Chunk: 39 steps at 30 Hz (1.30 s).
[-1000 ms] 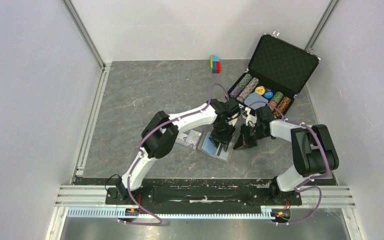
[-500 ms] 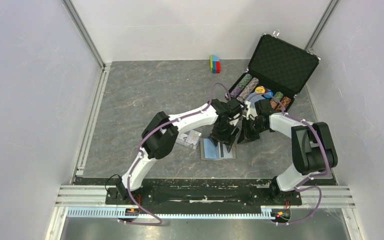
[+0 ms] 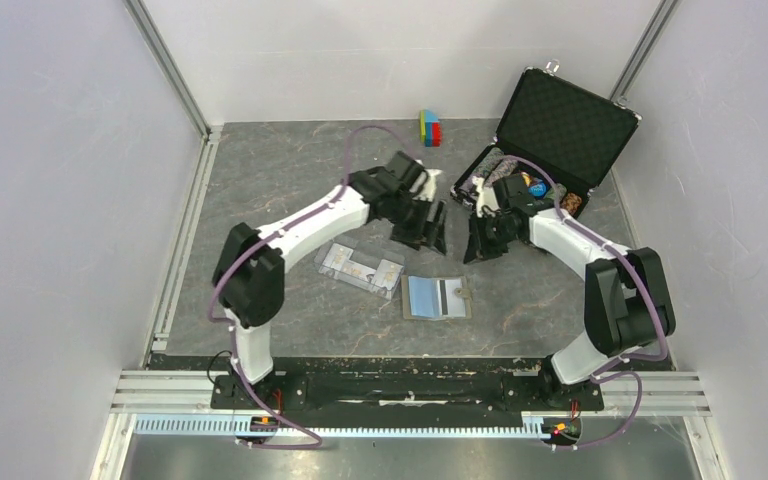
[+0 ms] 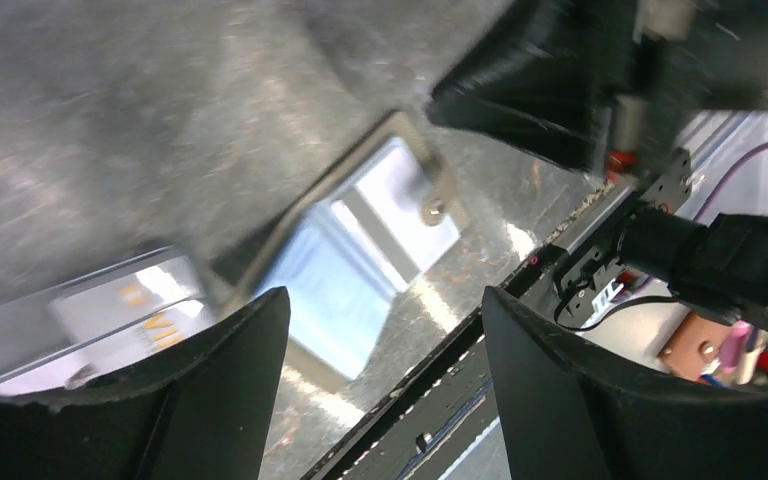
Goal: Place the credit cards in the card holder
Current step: Pick up the credit card from the storage box.
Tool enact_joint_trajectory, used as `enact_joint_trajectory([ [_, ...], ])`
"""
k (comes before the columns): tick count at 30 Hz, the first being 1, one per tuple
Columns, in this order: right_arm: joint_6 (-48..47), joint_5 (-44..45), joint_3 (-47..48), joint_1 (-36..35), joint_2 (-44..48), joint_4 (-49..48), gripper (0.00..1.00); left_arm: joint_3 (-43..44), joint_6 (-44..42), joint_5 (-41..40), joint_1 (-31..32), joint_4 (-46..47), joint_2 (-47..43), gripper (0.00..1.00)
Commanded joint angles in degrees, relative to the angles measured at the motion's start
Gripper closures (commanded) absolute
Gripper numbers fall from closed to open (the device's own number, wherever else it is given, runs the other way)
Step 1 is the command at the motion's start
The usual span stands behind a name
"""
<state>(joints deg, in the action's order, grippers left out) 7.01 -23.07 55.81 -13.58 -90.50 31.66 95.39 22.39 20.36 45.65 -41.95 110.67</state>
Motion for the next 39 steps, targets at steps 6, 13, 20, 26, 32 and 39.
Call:
enact_joint_trajectory([
  [6, 3.0, -4.4, 10.1, -11.2, -5.0, -1.9, 0.95, -17.5, 3.3, 10.7, -19.9, 9.2, -10.9, 0.25],
  [13, 4.1, -8.3, 13.4, -15.6, -8.0, -3.7, 1.0, -15.7, -7.4, -4.8, -26.1, -5.1, -11.3, 0.25],
  [20, 6.1, -12.2, 13.2, -18.3, -10.0, -7.7, 1.0, -15.0, -12.1, -10.9, -26.1, -8.5, -8.6, 0.29],
  [26, 7.3, -13.2, 13.3, -19.6, -11.8, -10.0, 1.0, -16.6, -12.2, -8.6, -25.5, -6.6, -6.2, 0.44],
  [32, 7.2, -13.1, 13.6, -19.8, -13.1, -10.2, 1.0, -17.2, -11.1, -13.5, -24.0, -6.0, -4.1, 0.49],
  [39, 6.9, -11.8, 12.9, -20.0, -13.8, -10.1, 1.0, -17.3, -9.7, -16.7, -22.6, -5.7, -1.6, 0.48],
])
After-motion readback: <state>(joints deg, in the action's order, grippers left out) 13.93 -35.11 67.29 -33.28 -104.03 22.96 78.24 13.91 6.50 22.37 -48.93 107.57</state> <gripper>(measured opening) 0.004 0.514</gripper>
